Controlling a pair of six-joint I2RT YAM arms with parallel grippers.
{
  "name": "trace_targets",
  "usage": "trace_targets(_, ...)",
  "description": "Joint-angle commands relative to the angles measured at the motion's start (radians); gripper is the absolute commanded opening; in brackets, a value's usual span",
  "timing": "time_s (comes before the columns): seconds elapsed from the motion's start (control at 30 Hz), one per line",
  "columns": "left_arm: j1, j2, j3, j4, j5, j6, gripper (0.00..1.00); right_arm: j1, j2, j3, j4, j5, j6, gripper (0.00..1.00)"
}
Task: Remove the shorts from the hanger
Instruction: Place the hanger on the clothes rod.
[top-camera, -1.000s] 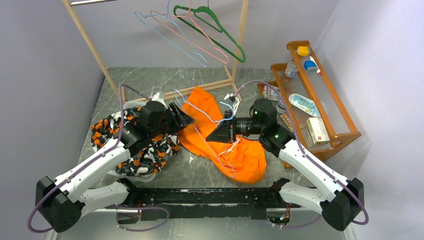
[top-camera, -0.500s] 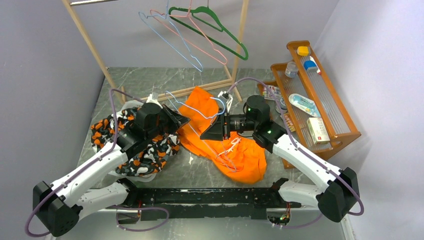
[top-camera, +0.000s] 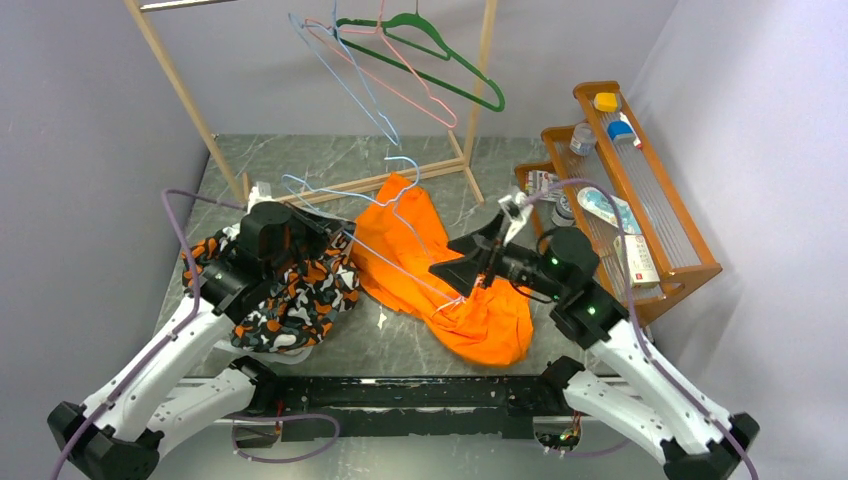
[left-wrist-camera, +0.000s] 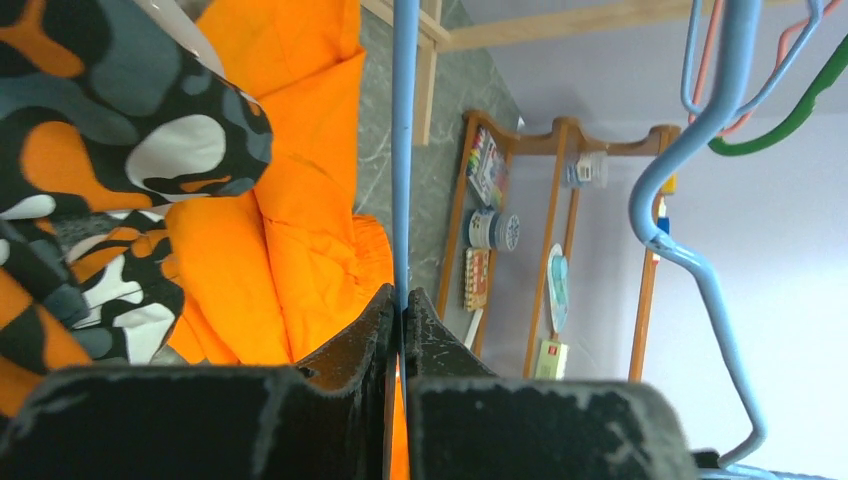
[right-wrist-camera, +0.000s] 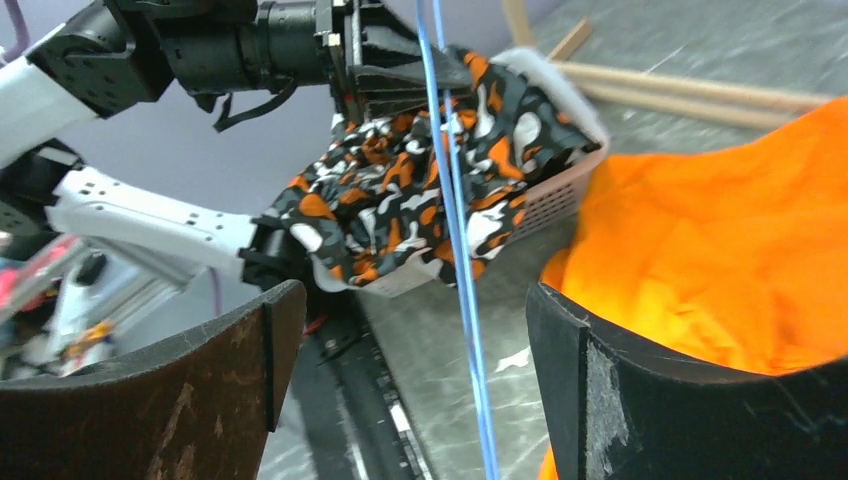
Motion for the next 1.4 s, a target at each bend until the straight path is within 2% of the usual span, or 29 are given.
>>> trace_targets(0.0,0.036,-0.068,0.009,-0.066,-0.042,-0.05,0.07,0.003,-0.122,-0.067,-0.044,0.098,-0.202,0.84)
trace_targets(0.13,0.045,-0.104,0.016,-0.081,-0.07,-0.065,0.07,0.003,-0.123,-0.062,-0.217,0.088,-0.258,0.83)
trace_targets(0.27,0.046,-0.107,0.042,-0.11,-0.081,-0.061,0.07,0.003,-0.064,-0.062,-0.301,-0.022,-0.286,0.75)
trace_targets(0.43,0.048,-0.116,0.032,-0.075,-0.068,-0.083,0.07,0.003,-0.022,-0.09,-0.226,-0.086,-0.29,0.53)
trace_targets(0.6,0.048,-0.105,0.046,-0.101,-0.084,-0.081,0.07,0.003,-0.049,-0.128,-0.125,-0.062,-0.317,0.38)
trace_targets(0.73,0.049,-0.132,0.007,-0.067,-0.081,-0.092,0.07,0.003,-0.032,-0.117,-0.115,-0.071,-0.327,0.25)
trace_targets(0.87,0.049,-0.135,-0.01,-0.078,-0.079,-0.112,0.07,0.003,0.006,-0.122,-0.085,-0.109,-0.286,0.2)
trace_targets(0.93,0.048,-0.14,-0.023,-0.071,-0.071,-0.121,0.07,0.003,0.026,-0.121,-0.069,-0.129,-0.273,0.1)
trace_targets(1.03,0.048,-0.147,-0.036,-0.086,-0.072,-0.139,0.07,0.004,0.027,-0.12,-0.04,-0.113,-0.26,0.01)
trace_targets(1.27,0.049,-0.164,-0.042,-0.122,-0.098,-0.145,0.08,0.003,0.028,-0.127,0.056,-0.155,-0.213,0.0)
trace_targets(1.37,0.049,-0.161,-0.042,-0.122,-0.095,-0.119,0.3,0.003,0.048,-0.101,0.028,-0.129,-0.197,0.0)
